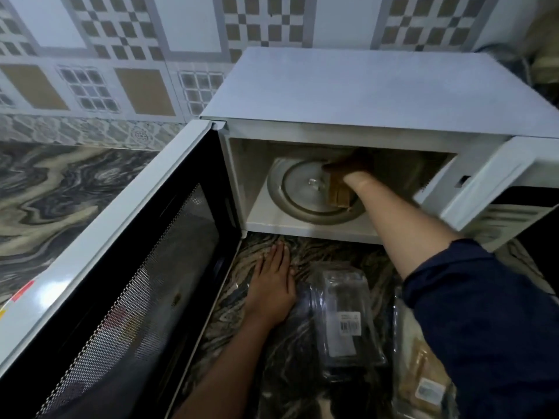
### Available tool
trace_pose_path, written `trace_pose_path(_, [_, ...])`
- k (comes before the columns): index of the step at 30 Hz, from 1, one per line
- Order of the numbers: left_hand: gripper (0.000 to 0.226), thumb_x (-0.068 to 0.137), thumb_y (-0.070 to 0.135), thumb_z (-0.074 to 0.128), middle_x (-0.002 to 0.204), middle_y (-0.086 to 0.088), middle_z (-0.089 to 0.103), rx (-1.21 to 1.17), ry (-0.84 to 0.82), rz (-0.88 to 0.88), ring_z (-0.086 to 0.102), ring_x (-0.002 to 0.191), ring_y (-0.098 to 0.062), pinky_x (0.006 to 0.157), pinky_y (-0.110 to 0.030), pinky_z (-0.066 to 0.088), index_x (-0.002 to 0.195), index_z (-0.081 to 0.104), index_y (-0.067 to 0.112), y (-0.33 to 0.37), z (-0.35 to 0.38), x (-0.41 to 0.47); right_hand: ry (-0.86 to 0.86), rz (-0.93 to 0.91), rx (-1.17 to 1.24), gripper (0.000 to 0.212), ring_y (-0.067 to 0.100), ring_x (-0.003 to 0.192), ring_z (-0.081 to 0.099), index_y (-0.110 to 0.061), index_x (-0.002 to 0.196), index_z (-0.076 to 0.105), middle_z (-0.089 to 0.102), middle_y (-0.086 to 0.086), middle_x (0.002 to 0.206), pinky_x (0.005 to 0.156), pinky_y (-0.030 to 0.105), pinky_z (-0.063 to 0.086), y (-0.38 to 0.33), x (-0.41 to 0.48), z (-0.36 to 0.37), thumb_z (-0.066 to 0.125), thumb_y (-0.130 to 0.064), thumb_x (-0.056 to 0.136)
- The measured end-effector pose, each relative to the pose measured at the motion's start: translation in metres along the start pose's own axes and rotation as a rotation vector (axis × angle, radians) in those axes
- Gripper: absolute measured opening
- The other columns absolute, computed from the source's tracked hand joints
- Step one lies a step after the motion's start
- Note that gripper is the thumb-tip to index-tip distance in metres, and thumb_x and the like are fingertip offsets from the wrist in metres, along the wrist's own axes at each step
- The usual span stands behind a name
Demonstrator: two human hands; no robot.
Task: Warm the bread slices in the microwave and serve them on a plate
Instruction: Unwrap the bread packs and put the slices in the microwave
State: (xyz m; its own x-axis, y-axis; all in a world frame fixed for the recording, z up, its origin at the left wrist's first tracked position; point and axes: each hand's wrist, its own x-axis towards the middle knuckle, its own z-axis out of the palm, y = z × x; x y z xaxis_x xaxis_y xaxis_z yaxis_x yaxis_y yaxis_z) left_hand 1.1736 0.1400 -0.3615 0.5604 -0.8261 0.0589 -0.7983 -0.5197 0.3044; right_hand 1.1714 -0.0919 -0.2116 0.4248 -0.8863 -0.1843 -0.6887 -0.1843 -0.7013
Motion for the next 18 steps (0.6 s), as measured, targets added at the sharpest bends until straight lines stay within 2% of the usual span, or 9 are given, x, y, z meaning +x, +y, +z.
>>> trace_pose_path(2, [0.070,0.086,0.042,0.001,0.158,0.000,0.008,-0.011,0.010,-0.002,0.006,0.146,-0.013,0.113,-0.025,-0.009,0.150,0.012,0.015,-0.002,0.002,0.001,-0.006,0.000,-0.005,0.078,0.031,0.131,0.040,-0.004,0.145,0.024,0.038,0.016,0.145,0.102,0.031,0.038,0.002,-0.015,-0.007,0.066,-0.033,0.085])
trace_pose_path(4, [0.077,0.082,0.046,-0.005,0.158,0.000,0.008,-0.020,0.023,0.002,0.007,0.146,-0.013,0.113,-0.023,-0.008,0.150,0.012,0.015,-0.003,0.002,-0.002,-0.005,-0.009,-0.042,0.061,0.031,0.126,0.046,0.000,0.139,0.037,0.046,0.016,0.138,0.097,0.029,0.041,0.009,-0.037,-0.017,0.058,-0.028,0.088])
trace_pose_path(7, [0.083,0.078,0.048,-0.008,0.158,-0.001,0.009,-0.005,0.011,0.007,0.010,0.146,-0.014,0.114,-0.024,-0.001,0.149,0.016,0.014,-0.003,0.002,-0.015,0.087,-0.099,-0.077,0.044,0.031,0.115,0.053,-0.003,0.118,0.057,0.055,0.015,0.123,0.089,0.031,0.045,0.030,-0.075,-0.038,0.065,-0.027,0.082])
trace_pose_path(11, [0.080,0.081,0.047,-0.007,0.157,-0.004,0.013,0.032,-0.032,-0.038,0.010,0.146,-0.018,0.117,-0.032,0.007,0.149,0.016,0.012,0.006,-0.001,-0.051,0.137,-0.236,-0.085,0.039,0.028,0.117,0.047,-0.008,0.116,0.056,0.046,0.013,0.125,0.092,0.029,0.039,0.071,-0.132,-0.066,0.065,-0.021,0.081])
trace_pose_path(14, [0.078,0.083,0.044,-0.004,0.157,-0.006,0.016,0.057,-0.032,-0.064,0.011,0.146,-0.020,0.118,-0.033,0.006,0.148,0.018,0.009,0.018,-0.002,-0.085,0.172,-0.258,-0.078,0.035,0.025,0.118,0.047,-0.008,0.117,0.054,0.046,0.009,0.125,0.091,0.026,0.037,0.108,-0.170,-0.079,0.062,-0.017,0.084])
trace_pose_path(18, [0.076,0.084,0.042,0.002,0.155,-0.012,0.021,0.032,-0.049,-0.105,0.016,0.145,-0.023,0.118,-0.035,0.010,0.146,0.024,0.004,0.033,0.002,-0.124,0.271,-0.296,-0.005,0.023,0.022,0.112,0.049,-0.007,0.108,0.057,0.049,0.008,0.118,0.080,0.018,0.032,0.155,-0.223,-0.084,0.060,-0.012,0.085])
